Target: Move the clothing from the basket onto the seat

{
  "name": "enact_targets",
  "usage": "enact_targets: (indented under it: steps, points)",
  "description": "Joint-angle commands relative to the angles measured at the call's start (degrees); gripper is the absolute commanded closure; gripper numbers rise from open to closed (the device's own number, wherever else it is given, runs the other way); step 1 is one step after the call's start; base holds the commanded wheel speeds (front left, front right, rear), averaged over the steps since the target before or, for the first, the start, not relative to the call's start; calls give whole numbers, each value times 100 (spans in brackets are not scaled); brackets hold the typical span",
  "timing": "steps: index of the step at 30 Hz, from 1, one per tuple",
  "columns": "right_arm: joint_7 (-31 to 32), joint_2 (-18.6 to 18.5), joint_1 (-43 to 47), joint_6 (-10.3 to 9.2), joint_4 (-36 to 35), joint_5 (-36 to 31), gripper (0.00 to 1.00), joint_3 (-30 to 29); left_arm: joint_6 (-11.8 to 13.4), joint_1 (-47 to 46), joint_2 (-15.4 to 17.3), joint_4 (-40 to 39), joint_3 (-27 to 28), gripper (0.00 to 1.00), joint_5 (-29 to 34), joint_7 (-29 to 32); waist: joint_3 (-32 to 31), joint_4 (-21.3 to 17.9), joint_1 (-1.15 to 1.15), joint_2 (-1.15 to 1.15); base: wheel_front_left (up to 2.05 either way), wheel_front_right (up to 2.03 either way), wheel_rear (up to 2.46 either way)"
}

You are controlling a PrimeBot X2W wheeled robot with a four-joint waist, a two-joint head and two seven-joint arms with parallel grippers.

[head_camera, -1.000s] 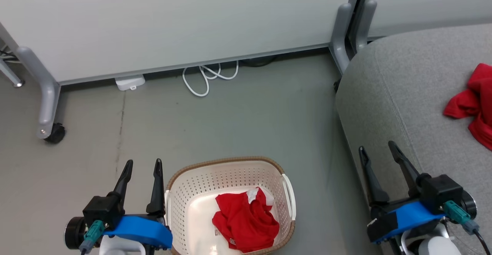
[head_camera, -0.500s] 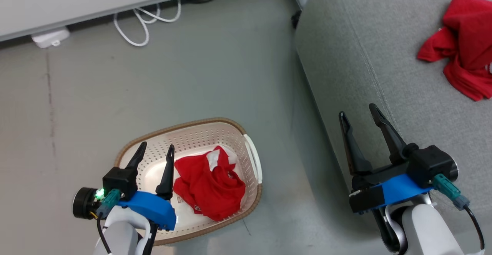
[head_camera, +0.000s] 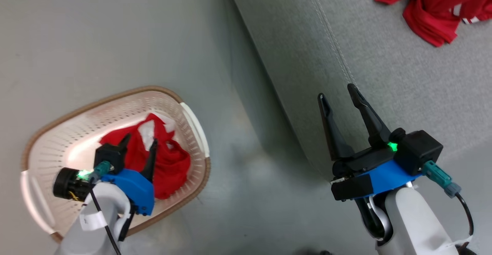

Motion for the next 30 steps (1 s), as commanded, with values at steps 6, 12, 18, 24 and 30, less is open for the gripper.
enact_targets:
  steps: [6,12,18,24,30]
  points:
    - [-61,18,-245,1,6,228,0,166,-4,-390,320,314,-286,0,-163,166,630,-476,-1,0,0,0,0]
    - [-62,18,-368,1,-208,476,0,320,-4,-654,642,578,-419,0,-207,380,994,-633,-1,0,0,0,0]
    - [-62,17,-469,1,-291,678,0,452,122,-841,834,760,-361,0,-251,564,1293,-775,-1,0,0,0,0]
    - [-62,18,-451,1,-380,775,0,451,253,-975,877,784,-400,0,-210,700,1485,-825,-1,0,0,0,0]
    - [-63,17,-351,1,-432,762,0,386,435,-1063,849,745,-441,0,-211,843,1563,-781,-1,0,0,0,0]
